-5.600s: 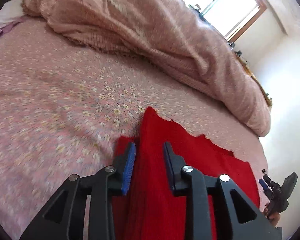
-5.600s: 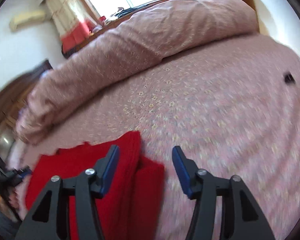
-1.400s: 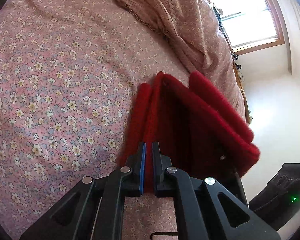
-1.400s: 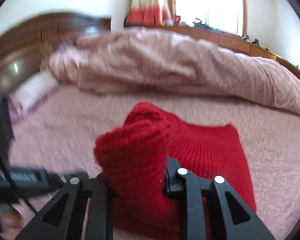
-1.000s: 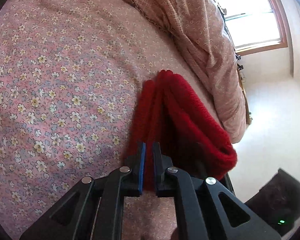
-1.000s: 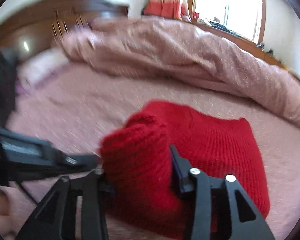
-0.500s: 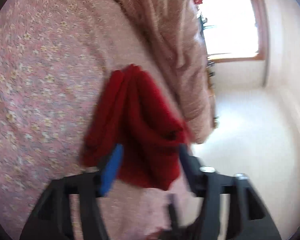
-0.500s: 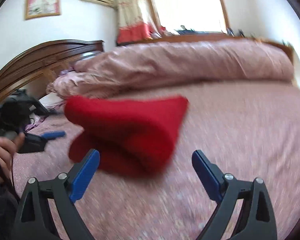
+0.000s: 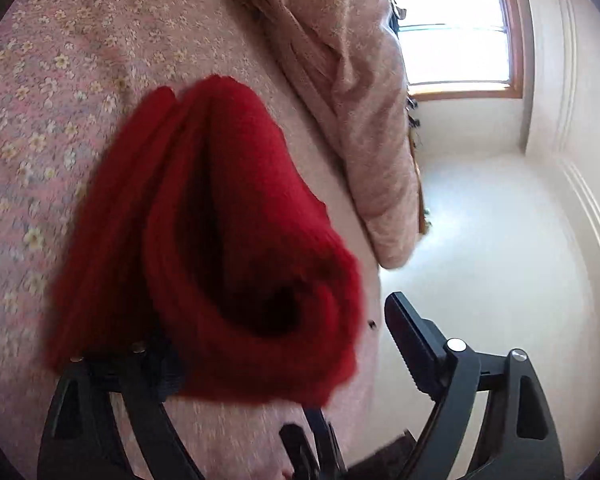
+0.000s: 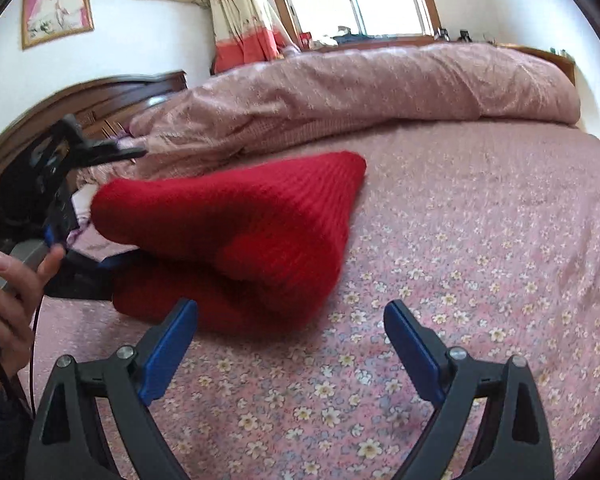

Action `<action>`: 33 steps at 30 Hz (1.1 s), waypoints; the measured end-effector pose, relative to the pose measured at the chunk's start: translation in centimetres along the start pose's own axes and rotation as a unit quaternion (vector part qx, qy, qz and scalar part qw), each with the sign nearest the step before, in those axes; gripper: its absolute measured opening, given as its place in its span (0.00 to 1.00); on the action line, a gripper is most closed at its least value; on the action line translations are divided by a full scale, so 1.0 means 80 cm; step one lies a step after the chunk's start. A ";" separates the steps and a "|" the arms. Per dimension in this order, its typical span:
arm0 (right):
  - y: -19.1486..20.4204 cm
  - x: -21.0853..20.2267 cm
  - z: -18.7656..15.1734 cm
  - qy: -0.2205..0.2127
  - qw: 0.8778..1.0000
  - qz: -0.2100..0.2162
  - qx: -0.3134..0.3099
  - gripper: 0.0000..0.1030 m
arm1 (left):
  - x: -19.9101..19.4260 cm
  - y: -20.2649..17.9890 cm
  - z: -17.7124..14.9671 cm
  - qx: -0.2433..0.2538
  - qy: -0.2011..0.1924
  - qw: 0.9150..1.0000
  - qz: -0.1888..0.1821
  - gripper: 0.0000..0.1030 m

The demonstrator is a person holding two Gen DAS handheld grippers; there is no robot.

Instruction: Fold small clothes

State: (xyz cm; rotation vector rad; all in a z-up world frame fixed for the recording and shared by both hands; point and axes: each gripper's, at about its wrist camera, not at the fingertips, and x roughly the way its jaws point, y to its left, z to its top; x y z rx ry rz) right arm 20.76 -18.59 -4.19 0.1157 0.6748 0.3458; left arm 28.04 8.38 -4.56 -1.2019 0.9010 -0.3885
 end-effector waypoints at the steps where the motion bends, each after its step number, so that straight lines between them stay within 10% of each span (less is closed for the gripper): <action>1: 0.000 0.004 0.001 0.006 1.000 -0.004 0.004 0.93 | -0.001 0.000 0.000 0.002 -0.008 1.000 0.006 0.55; 2: -0.002 0.009 0.001 0.012 1.000 -0.008 0.009 0.93 | -0.001 -0.002 -0.001 0.009 -0.013 1.000 0.017 0.30; 5: -0.008 0.031 0.007 0.038 0.999 -0.023 0.029 0.93 | -0.015 -0.023 -0.003 0.058 -0.037 0.997 0.024 0.17; 15: 0.019 0.070 0.037 0.017 0.992 -0.122 -0.015 0.92 | -0.034 -0.065 -0.019 0.143 -0.079 0.987 -0.002 0.15; 23: -0.056 0.059 0.019 0.037 0.991 -0.052 0.118 0.94 | -0.046 -0.012 -0.041 0.129 -0.087 0.984 0.081 0.13; 33: -0.081 -0.014 -0.021 0.059 0.983 -0.150 0.083 0.92 | -0.049 0.015 -0.057 0.109 -0.086 0.984 0.114 0.20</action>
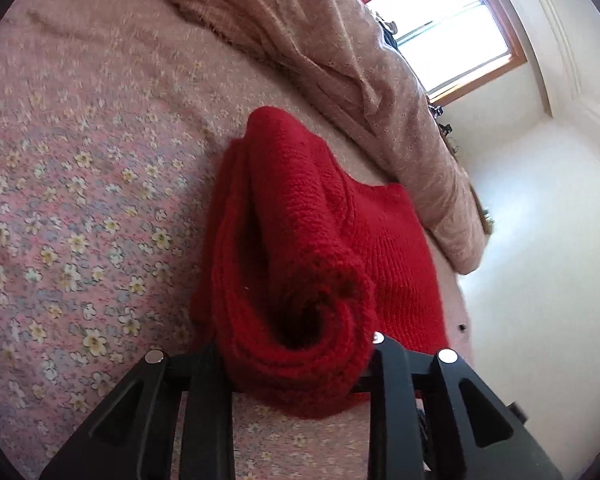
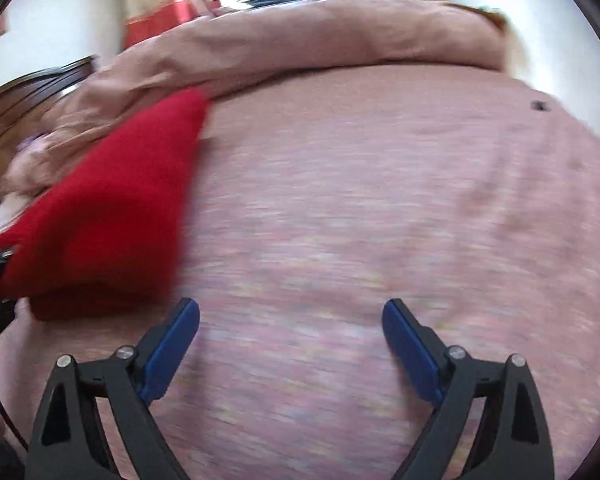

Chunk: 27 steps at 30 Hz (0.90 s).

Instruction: Fold small clothes

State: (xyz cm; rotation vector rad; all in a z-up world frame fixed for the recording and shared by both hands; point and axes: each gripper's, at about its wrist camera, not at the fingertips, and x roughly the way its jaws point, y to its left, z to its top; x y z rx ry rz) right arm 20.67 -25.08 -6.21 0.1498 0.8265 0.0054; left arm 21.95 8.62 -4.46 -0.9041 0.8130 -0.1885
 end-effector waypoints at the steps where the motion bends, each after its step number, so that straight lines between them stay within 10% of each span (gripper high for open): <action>1: -0.007 -0.005 0.001 -0.002 1.000 -0.013 0.004 0.92 | -0.001 0.004 0.002 -0.012 0.003 1.000 -0.009 0.20; 6: 0.005 -0.038 0.037 -0.032 0.997 0.072 0.004 0.90 | -0.003 0.000 0.003 -0.023 0.007 1.000 -0.014 0.23; 13: 0.081 -0.042 0.096 -0.059 0.958 0.268 -0.076 0.18 | -0.058 -0.019 0.007 0.001 -0.005 1.000 -0.025 0.24; 18: 0.130 -0.010 0.060 -0.045 0.958 0.208 -0.193 0.08 | -0.072 -0.025 0.023 0.035 -0.002 0.999 -0.011 0.24; 27: 0.114 0.009 0.034 -0.040 0.953 0.215 -0.208 0.04 | -0.071 -0.037 0.007 0.033 -0.009 0.999 0.015 0.24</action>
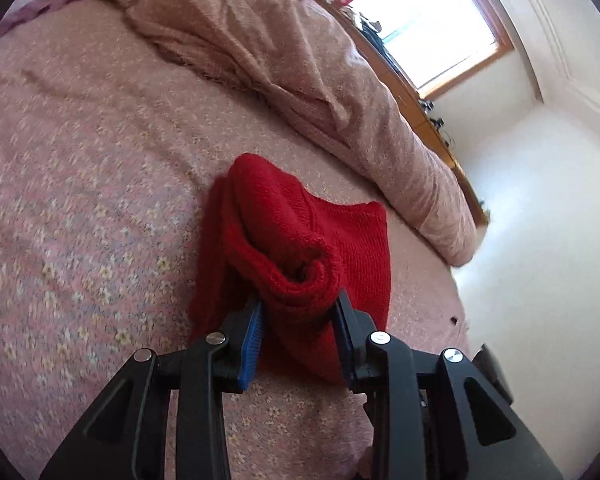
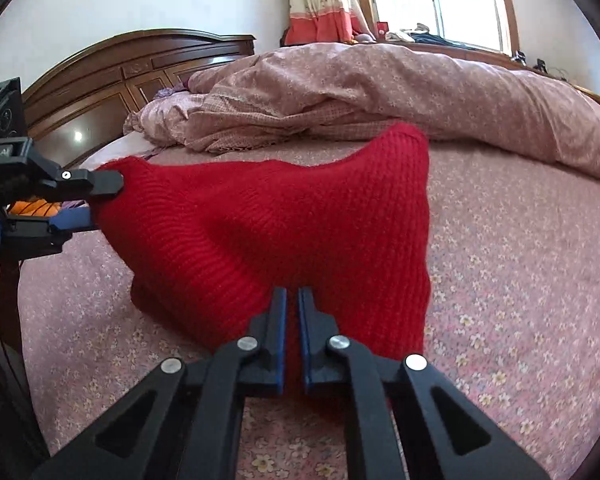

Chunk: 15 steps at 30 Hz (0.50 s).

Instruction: Fold small clothes

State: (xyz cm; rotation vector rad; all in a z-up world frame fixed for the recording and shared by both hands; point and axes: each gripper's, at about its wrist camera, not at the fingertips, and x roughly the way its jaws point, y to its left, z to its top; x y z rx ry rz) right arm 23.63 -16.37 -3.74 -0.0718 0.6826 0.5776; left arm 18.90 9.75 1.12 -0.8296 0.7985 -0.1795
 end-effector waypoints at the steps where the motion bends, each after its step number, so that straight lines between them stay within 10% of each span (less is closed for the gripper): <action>1: -0.001 0.001 0.000 0.000 1.000 0.004 0.003 0.05 | -0.003 0.004 -0.001 -0.013 0.002 1.000 0.004 0.24; 8: 0.001 -0.002 -0.005 -0.005 1.000 0.005 0.005 0.05 | -0.064 -0.015 0.006 0.030 -0.141 0.988 0.056 0.24; 12: -0.001 -0.002 -0.005 -0.009 1.000 0.012 0.010 0.05 | -0.025 -0.028 0.014 0.074 -0.120 0.989 0.044 0.24; 15: -0.002 -0.003 -0.004 -0.007 1.000 0.015 0.014 0.05 | 0.019 -0.057 0.000 0.151 -0.111 0.974 0.123 0.22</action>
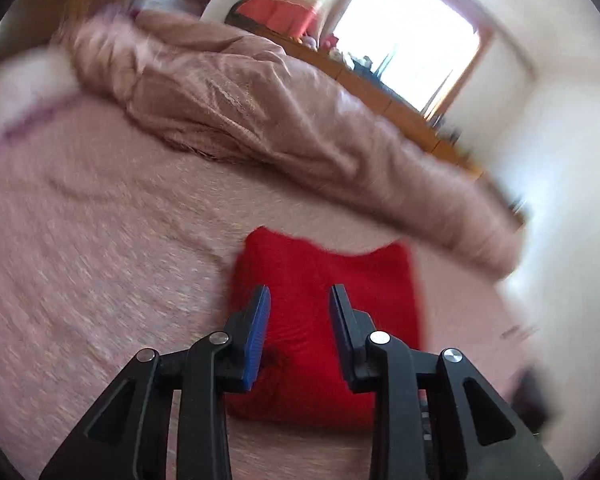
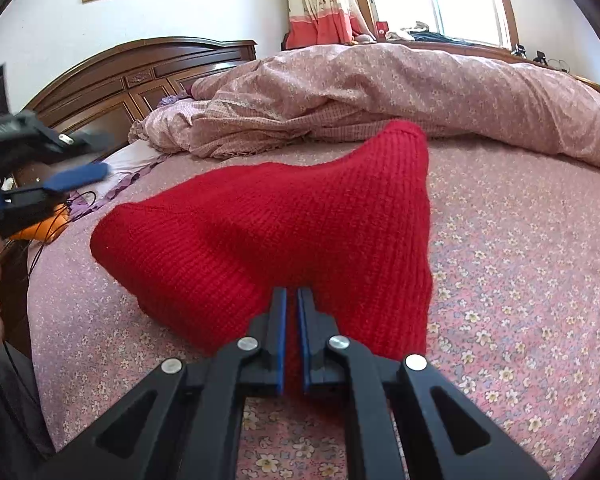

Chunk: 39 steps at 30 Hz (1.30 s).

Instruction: Fold small clothes

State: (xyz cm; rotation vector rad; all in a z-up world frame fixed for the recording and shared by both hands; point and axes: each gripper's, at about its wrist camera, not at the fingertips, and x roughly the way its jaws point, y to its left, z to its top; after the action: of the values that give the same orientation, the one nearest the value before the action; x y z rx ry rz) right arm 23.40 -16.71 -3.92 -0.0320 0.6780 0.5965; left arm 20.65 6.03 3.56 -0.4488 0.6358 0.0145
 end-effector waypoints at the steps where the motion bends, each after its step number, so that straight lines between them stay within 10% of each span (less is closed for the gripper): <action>1: 0.001 0.001 0.000 0.000 1.000 -0.002 -0.001 0.05 | 0.007 -0.014 -0.006 0.027 -0.005 1.000 0.004 0.21; 6: 0.004 0.002 0.001 0.000 1.000 -0.008 0.006 0.05 | 0.070 -0.027 -0.053 0.080 0.095 0.991 0.041 0.18; 17: 0.011 -0.001 0.010 -0.002 1.000 -0.009 0.012 0.08 | 0.049 -0.009 -0.048 0.078 0.076 0.994 -0.009 0.18; 19: 0.001 -0.015 0.015 -0.010 0.999 0.029 0.029 0.26 | 0.021 0.004 -0.033 0.064 0.050 0.997 -0.018 0.23; 23: -0.036 -0.047 0.032 -0.032 0.991 0.052 0.117 0.76 | -0.012 0.031 -0.015 0.041 -0.002 0.997 -0.062 0.79; 25: -0.064 -0.064 0.039 -0.063 0.981 0.078 0.169 0.85 | -0.001 0.050 -0.006 -0.001 0.028 0.995 -0.093 0.81; 29: -0.114 -0.023 0.037 0.008 0.954 0.140 0.264 0.90 | 0.052 0.080 0.001 -0.080 0.107 0.984 -0.120 0.82; 33: -0.134 0.048 0.008 0.124 0.915 0.180 0.339 0.90 | 0.107 0.095 -0.036 -0.151 0.230 0.951 -0.144 0.82; 39: -0.133 0.058 -0.007 0.120 0.905 0.222 0.341 0.90 | 0.118 0.101 -0.044 -0.170 0.235 0.939 -0.185 0.92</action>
State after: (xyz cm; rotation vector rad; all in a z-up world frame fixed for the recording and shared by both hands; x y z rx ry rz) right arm 31.57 -23.29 -8.87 0.7324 1.1211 0.7694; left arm 25.10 10.72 -7.60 -0.9171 1.0168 -0.3554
